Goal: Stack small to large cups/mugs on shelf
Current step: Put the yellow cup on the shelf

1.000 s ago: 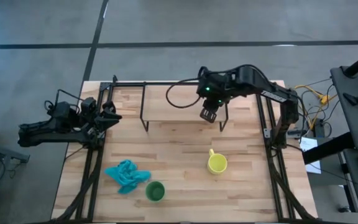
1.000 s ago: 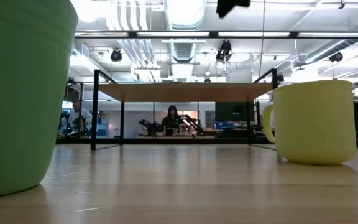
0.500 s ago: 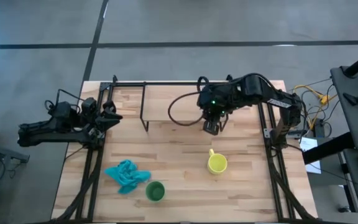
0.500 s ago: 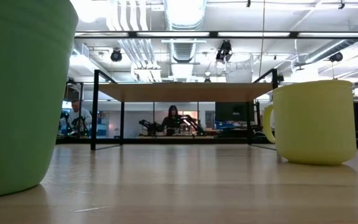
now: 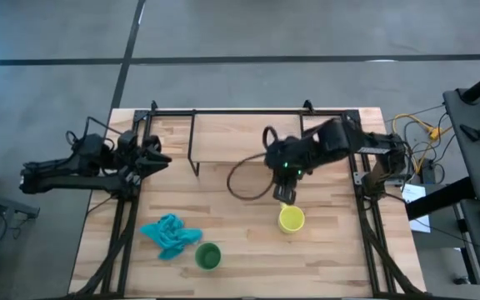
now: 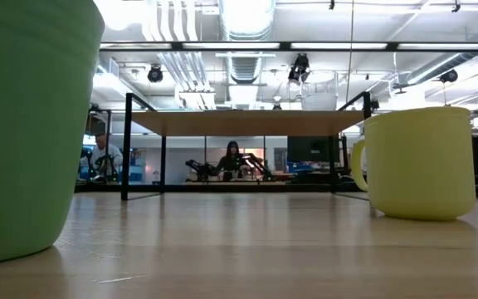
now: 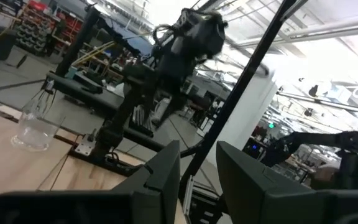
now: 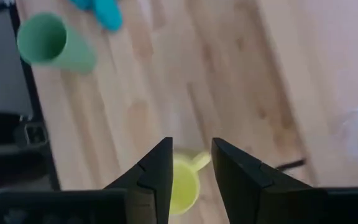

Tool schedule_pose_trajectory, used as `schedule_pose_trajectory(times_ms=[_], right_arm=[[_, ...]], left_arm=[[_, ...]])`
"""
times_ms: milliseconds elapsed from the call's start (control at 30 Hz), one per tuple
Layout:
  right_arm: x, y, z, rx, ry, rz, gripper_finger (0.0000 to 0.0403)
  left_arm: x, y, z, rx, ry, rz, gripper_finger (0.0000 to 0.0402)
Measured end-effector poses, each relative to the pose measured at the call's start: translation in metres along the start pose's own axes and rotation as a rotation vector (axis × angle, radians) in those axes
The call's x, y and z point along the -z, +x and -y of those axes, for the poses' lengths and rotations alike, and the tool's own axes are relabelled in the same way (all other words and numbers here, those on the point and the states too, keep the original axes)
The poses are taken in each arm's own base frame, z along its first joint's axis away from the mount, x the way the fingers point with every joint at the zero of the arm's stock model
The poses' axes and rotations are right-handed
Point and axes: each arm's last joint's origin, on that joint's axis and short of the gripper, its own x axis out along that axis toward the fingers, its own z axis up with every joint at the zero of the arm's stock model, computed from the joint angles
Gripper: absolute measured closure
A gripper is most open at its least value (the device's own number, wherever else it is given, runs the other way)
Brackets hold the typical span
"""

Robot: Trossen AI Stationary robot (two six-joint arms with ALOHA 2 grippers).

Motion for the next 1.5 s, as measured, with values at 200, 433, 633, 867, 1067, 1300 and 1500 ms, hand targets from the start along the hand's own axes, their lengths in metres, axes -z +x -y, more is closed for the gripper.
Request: schedule_pose_trajectory(times_ms=[200, 433, 633, 867, 1067, 1300, 1500], right_arm=[[0.020, 0.034, -0.021, 0.028, -0.045, -0.147, 0.0296], [0.041, 0.073, -0.026, 0.103, -0.039, -0.307, 0.0298], [0.058, 0.104, -0.019, 0.182, -0.005, -0.421, 0.0297], [0.073, 0.127, -0.012, 0.243, 0.018, -0.505, 0.0298], [0.074, 0.139, -0.014, 0.184, 0.021, -0.484, 0.0305], [0.070, 0.146, -0.018, 0.129, 0.020, -0.428, 0.0308], [0.076, 0.155, -0.011, 0.181, 0.013, -0.450, 0.0307]], left_arm=[[-0.006, 0.004, 0.003, 0.002, 0.001, 0.002, 0.0311], [-0.015, 0.002, 0.009, 0.020, 0.008, 0.030, 0.0311], [-0.017, -0.002, 0.011, 0.030, 0.013, 0.046, 0.0311], [-0.018, -0.003, 0.012, 0.033, 0.014, 0.049, 0.0311], [-0.017, 0.000, 0.011, 0.026, 0.011, 0.038, 0.0311], [-0.016, 0.001, 0.010, 0.023, 0.010, 0.031, 0.0311], [-0.017, -0.001, 0.011, 0.030, 0.012, 0.039, 0.0311]])
